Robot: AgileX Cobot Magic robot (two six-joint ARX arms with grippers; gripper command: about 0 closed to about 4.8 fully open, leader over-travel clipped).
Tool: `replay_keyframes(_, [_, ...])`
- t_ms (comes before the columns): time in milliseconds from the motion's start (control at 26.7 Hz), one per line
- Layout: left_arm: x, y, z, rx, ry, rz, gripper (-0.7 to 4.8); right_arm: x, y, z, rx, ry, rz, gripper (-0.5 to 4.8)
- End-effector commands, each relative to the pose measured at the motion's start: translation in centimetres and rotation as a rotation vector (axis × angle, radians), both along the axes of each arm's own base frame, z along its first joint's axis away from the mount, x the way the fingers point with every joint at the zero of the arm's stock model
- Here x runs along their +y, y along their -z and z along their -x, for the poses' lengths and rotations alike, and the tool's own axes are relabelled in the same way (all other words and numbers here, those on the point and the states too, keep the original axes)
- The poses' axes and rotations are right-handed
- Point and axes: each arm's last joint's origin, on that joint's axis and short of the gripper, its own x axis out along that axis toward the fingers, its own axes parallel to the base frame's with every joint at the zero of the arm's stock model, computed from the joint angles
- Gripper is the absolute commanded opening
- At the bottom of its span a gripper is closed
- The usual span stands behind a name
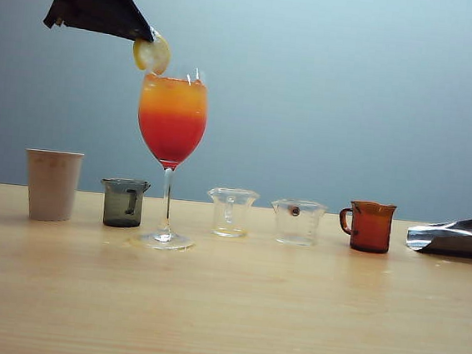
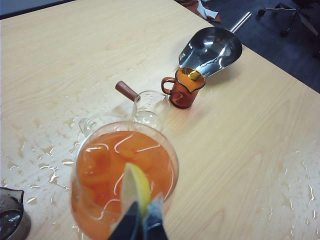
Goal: Pick up the lemon slice from the paper cup on the left and carefully insert it into the rim of the goblet.
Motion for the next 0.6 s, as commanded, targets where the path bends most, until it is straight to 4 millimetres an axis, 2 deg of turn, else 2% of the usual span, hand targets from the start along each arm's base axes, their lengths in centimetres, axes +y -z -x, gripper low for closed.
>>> replay_keyframes(37, [0.03,-0.21,0.08,-0.005,-0.001,0.0,-0.06,0.0,-0.35,0.05,-0.018,-0.006,-0.016,-0.04])
replay_keyframes(598, [0.04,-0.11,-0.06,-0.028,-0.008,-0.023,-0.06,0.0,-0.34,0.05,-0.018,-0.007,-0.016,-0.04])
